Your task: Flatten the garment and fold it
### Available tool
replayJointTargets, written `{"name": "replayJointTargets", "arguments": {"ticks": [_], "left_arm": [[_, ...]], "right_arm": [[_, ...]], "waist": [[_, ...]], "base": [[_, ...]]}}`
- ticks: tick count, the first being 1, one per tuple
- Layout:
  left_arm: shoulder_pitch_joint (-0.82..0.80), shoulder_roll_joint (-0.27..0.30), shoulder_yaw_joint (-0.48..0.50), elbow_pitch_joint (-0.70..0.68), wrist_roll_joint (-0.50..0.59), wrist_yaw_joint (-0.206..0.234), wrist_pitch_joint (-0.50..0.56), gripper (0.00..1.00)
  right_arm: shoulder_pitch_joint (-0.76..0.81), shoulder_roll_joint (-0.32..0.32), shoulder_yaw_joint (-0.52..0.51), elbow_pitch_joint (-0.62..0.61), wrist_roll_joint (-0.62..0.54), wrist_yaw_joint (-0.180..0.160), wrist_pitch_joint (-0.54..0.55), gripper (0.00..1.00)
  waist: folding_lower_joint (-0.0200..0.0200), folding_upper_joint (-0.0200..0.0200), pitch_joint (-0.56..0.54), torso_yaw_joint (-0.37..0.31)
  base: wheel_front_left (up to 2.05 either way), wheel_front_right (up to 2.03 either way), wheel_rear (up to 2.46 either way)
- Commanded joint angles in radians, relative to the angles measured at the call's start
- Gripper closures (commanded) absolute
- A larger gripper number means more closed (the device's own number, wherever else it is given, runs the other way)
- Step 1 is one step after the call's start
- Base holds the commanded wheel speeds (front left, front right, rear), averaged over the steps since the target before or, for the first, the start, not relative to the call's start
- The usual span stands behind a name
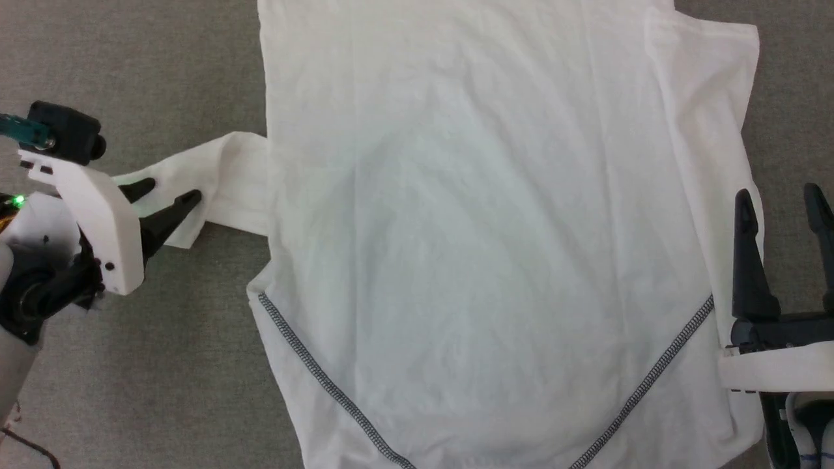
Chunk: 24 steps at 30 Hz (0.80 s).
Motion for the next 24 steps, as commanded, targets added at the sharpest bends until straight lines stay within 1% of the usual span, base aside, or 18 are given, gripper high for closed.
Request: {"name": "replayJointTargets", "arguments": {"ticks": [1,5,11,12,13,19,24], "left_arm": [[0.01,0.02,-0.013,-0.003,0.013,-0.004,0.013,0.0],[0.022,0.046,-0.046,0.002,0.041,-0.005,0.048,0.0],[0.024,0.051,-0.064,0.011,0.059,-0.006,0.047,0.0],[0.021,0.05,-0.066,0.014,0.063,-0.006,0.042,0.57],[0.016,0.048,-0.065,0.017,0.065,-0.007,0.033,1.0],[-0.005,0.03,-0.05,0.031,0.066,-0.008,-0.021,1.0],[-0.008,0.012,-0.02,0.039,0.046,-0.006,-0.082,1.0]], "right_arm": [[0.006,0.001,-0.001,0.001,0.008,-0.001,-0.008,0.0],[0.004,0.001,0.003,0.003,0.013,-0.001,-0.014,0.0],[-0.006,0.001,0.001,-0.001,0.012,-0.001,-0.013,0.0],[-0.008,0.001,-0.001,-0.002,0.011,-0.001,-0.012,0.0],[-0.009,0.001,-0.003,-0.002,0.011,-0.001,-0.011,0.0],[-0.012,0.001,-0.008,0.0,0.01,-0.001,-0.009,0.0],[-0.01,0.001,-0.006,0.018,0.017,-0.001,-0.014,0.0]], "waist": [[0.0,0.0,0.013,-0.013],[0.0,0.0,0.026,-0.023],[0.0,0.0,0.043,-0.028],[0.0,0.0,0.044,-0.028],[0.0,0.0,0.045,-0.027],[0.0,0.0,0.032,-0.02],[0.0,0.0,-0.016,-0.009]], "base": [[0.0,0.0,0.0],[0.0,0.0,0.0],[0.0,0.0,0.0],[0.0,0.0,0.0],[0.0,0.0,0.0],[0.0,0.0,0.0],[0.0,0.0,0.0]]}}
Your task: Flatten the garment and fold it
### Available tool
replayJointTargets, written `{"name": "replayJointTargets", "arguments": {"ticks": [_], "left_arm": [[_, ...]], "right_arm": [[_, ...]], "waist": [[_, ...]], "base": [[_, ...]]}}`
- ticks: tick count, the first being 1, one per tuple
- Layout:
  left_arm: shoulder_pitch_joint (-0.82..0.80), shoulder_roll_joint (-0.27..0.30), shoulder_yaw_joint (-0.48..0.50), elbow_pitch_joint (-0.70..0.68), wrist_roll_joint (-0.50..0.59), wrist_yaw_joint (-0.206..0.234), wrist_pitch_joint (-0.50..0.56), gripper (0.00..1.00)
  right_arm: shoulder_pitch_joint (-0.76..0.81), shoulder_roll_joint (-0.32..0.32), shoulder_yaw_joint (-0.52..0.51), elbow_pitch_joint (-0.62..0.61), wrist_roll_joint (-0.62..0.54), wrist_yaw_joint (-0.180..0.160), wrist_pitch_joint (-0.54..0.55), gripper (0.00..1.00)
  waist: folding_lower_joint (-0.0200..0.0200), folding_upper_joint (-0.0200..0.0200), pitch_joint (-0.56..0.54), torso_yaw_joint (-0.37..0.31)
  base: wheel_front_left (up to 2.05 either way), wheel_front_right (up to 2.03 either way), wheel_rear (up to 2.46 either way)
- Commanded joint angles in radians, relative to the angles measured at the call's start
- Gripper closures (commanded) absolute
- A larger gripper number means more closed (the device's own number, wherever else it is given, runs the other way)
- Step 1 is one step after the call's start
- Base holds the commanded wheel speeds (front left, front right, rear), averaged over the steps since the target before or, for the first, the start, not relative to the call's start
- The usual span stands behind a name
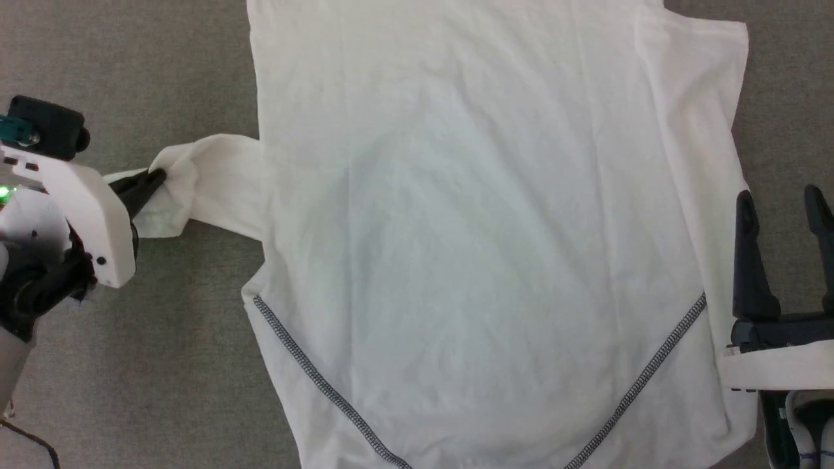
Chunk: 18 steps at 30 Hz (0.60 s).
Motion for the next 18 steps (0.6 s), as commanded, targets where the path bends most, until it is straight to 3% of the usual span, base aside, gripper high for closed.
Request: {"name": "replayJointTargets", "arguments": {"ticks": [1,9,18], "left_arm": [[0.015,-0.009,0.005,0.003,-0.008,0.005,-0.01,1.0],[0.063,0.011,0.074,-0.022,-0.068,0.031,-0.068,1.0],[0.217,0.117,0.206,-0.07,-0.179,0.071,-0.126,1.0]], "right_arm": [[-0.004,0.001,0.001,0.004,0.008,-0.001,-0.007,0.0],[0.028,0.001,-0.002,0.044,0.027,-0.001,-0.013,0.0],[0.064,0.001,-0.016,0.067,0.047,-0.001,-0.019,0.0]], "waist": [[-0.0003,0.0,-0.033,0.01],[-0.0003,0.0,-0.15,0.043],[-0.0003,0.0,-0.243,0.066]], "base": [[0.0,0.0,0.0],[0.0,0.0,0.0],[0.0,0.0,0.0]]}}
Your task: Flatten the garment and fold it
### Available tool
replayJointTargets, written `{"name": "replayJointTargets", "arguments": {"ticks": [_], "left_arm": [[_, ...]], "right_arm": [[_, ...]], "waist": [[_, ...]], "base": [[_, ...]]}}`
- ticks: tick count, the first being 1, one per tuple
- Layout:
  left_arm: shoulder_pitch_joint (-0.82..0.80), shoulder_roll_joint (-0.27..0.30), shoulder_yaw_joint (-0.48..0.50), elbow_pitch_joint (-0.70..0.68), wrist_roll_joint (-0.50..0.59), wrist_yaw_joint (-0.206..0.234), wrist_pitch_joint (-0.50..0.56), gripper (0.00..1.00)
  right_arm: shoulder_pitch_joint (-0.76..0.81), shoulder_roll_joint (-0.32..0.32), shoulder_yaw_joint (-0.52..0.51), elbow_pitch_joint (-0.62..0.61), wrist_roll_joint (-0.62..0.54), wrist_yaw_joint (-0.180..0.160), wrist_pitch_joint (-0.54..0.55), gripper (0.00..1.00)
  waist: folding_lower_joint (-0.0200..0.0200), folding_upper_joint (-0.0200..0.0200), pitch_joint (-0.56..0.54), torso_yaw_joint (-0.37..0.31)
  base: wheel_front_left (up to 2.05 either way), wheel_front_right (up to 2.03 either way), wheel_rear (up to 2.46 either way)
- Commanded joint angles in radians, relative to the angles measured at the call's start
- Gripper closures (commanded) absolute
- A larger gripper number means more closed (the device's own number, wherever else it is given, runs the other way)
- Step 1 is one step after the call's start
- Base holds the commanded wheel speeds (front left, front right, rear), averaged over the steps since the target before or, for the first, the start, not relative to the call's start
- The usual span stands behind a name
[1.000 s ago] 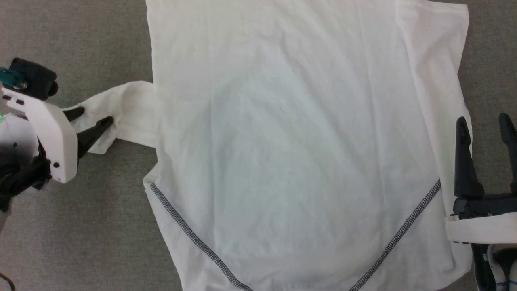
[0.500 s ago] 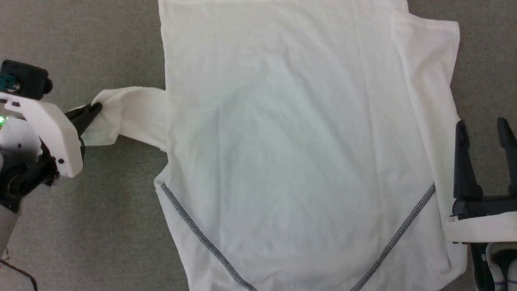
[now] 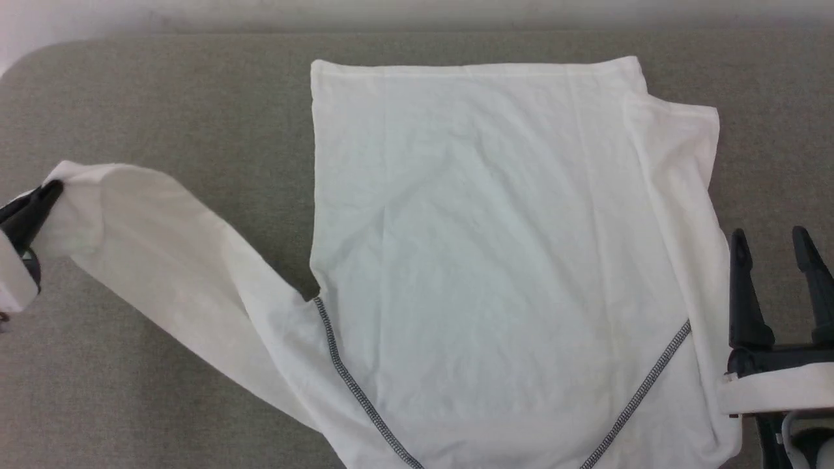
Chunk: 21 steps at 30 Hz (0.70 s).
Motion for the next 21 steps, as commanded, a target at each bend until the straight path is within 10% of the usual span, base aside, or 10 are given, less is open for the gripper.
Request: {"name": "replayJointTargets", "arguments": {"ticks": [1,21], "left_arm": [[0.032,0.012,0.018,-0.009,-0.018,0.012,-0.012,1.0],[0.502,0.091,0.246,-0.242,-0.264,0.159,-0.056,1.0]], "right_arm": [[0.013,0.001,-0.005,0.004,0.007,-0.001,-0.007,0.0],[0.09,0.001,-0.048,0.044,0.053,-0.001,-0.039,0.0]], "waist": [[0.0002,0.0,-0.042,0.018],[0.0002,0.0,-0.172,0.052]], "base": [[0.0,0.0,0.0],[0.0,0.0,0.0]]}}
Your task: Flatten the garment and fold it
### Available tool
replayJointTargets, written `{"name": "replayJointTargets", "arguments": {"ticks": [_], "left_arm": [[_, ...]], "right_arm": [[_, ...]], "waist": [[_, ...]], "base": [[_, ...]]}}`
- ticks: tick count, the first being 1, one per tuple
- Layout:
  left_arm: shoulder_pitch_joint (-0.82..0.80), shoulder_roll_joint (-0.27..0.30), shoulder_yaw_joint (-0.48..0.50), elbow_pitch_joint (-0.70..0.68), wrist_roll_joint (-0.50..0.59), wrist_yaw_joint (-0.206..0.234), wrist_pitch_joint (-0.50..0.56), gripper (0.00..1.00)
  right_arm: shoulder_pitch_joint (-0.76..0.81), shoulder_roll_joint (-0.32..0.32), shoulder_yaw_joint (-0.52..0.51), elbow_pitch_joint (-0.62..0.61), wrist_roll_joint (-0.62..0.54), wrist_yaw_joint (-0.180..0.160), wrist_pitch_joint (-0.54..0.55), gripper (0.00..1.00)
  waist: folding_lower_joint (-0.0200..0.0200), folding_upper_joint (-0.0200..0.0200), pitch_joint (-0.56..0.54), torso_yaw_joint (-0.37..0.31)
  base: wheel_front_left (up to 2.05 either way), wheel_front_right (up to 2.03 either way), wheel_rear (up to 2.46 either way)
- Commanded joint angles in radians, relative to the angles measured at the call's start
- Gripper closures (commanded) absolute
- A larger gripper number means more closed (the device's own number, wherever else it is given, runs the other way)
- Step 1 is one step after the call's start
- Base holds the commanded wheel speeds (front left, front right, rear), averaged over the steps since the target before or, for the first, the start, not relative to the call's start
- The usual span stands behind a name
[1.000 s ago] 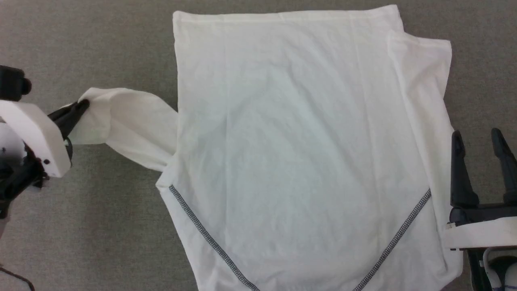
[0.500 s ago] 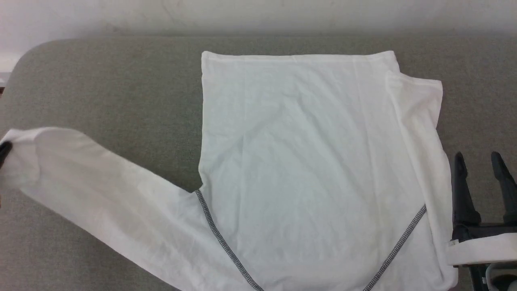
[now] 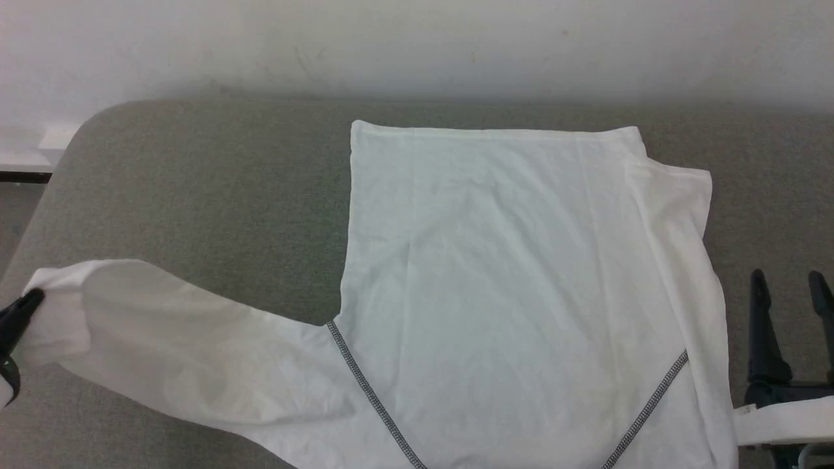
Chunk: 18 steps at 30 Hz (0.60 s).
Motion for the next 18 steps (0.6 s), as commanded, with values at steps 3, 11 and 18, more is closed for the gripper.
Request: {"name": "replayJointTargets", "arguments": {"ticks": [3,11,18], "left_arm": [[0.005,0.0,-0.005,-0.103,-0.007,0.023,0.018,1.0],[-0.142,-0.086,-0.141,-0.363,0.045,0.149,0.076,1.0],[-0.379,-0.345,-0.442,-0.423,0.138,0.213,0.171,1.0]], "right_arm": [[0.006,0.001,-0.032,-0.021,-0.007,-0.001,-0.005,0.0],[-0.011,0.001,-0.092,-0.079,-0.027,-0.001,0.025,0.0],[-0.023,0.001,-0.145,-0.106,-0.025,-0.001,0.034,0.0]], "waist": [[0.0002,0.0,-0.015,0.005],[0.0002,0.0,-0.008,-0.001],[0.0002,0.0,0.001,-0.011]], "base": [[0.0,0.0,0.0],[0.0,0.0,0.0],[0.0,0.0,0.0]]}}
